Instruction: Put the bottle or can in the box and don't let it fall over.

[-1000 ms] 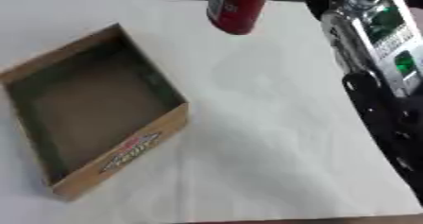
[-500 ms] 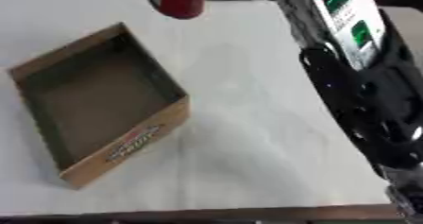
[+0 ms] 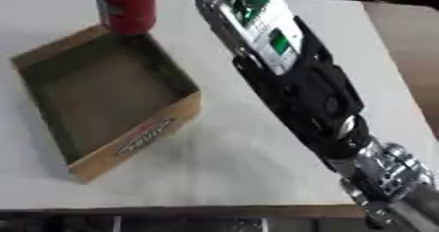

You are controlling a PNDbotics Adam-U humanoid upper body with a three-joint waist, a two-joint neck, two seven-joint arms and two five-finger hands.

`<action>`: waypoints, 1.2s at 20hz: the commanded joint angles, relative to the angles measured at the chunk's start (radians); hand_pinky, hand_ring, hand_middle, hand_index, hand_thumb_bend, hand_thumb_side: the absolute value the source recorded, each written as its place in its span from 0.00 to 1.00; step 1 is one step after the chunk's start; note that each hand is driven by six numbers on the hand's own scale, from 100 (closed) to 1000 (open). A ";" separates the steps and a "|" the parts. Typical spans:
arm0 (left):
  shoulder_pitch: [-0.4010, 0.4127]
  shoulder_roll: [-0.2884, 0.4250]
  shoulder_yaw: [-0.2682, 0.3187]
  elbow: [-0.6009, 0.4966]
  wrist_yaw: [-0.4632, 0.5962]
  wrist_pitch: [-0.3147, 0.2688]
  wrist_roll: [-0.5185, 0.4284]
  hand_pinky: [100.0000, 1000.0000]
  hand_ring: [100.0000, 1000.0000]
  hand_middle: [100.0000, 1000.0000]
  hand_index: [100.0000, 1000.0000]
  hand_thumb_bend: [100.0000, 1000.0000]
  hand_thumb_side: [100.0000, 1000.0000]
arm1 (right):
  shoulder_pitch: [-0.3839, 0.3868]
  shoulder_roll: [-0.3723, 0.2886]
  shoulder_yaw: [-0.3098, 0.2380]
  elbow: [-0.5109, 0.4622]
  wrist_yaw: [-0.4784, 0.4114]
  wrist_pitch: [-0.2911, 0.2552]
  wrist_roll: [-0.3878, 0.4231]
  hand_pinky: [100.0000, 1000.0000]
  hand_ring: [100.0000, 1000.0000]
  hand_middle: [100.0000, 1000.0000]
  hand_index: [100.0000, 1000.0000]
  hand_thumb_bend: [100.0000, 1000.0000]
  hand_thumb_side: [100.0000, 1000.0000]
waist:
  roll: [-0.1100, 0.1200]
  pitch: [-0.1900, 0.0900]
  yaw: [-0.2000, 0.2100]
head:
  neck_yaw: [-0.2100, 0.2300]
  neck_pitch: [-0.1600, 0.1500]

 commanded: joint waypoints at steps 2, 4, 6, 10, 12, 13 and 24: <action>-0.004 0.006 0.023 -0.020 0.010 0.063 0.068 0.67 0.60 0.61 0.70 0.22 0.55 | -0.030 0.029 0.010 0.004 0.027 -0.006 0.010 0.99 1.00 0.80 0.59 0.00 0.33 | 0.002 -0.010 0.013 | -0.018 -0.020; -0.007 0.000 0.033 -0.020 0.014 0.066 0.068 0.67 0.60 0.62 0.70 0.22 0.55 | -0.032 0.046 0.018 0.010 0.031 -0.004 0.012 0.99 1.00 0.80 0.59 0.00 0.34 | -0.001 -0.007 0.024 | -0.031 -0.024; -0.014 -0.006 0.050 -0.020 0.020 0.064 0.068 0.67 0.60 0.62 0.70 0.22 0.55 | -0.032 0.061 0.025 0.016 0.037 -0.005 0.011 0.99 1.00 0.79 0.59 0.00 0.35 | -0.005 -0.004 0.039 | -0.048 -0.029; -0.019 -0.009 0.086 -0.020 0.025 0.060 0.068 0.67 0.60 0.61 0.70 0.22 0.54 | -0.018 0.089 0.044 0.034 0.042 -0.013 0.010 0.99 1.00 0.79 0.59 0.00 0.35 | -0.006 0.003 0.063 | -0.070 -0.050; -0.014 -0.009 0.097 -0.020 0.027 0.060 0.068 0.67 0.60 0.61 0.70 0.22 0.54 | -0.007 0.100 0.055 0.047 0.052 -0.018 0.010 0.99 1.00 0.79 0.59 0.00 0.36 | -0.005 0.005 0.068 | -0.067 -0.061; -0.010 -0.009 0.100 -0.020 0.028 0.060 0.068 0.67 0.60 0.61 0.70 0.22 0.54 | 0.000 0.106 0.061 0.056 0.057 -0.020 0.012 0.99 1.00 0.79 0.59 0.00 0.36 | -0.004 0.006 0.070 | -0.065 -0.067; 0.005 -0.012 0.102 -0.020 0.029 0.064 0.068 0.67 0.60 0.61 0.70 0.21 0.55 | 0.059 0.145 0.101 0.117 0.098 -0.066 0.044 1.00 1.00 0.84 0.80 0.00 0.27 | 0.002 0.011 0.066 | -0.107 -0.082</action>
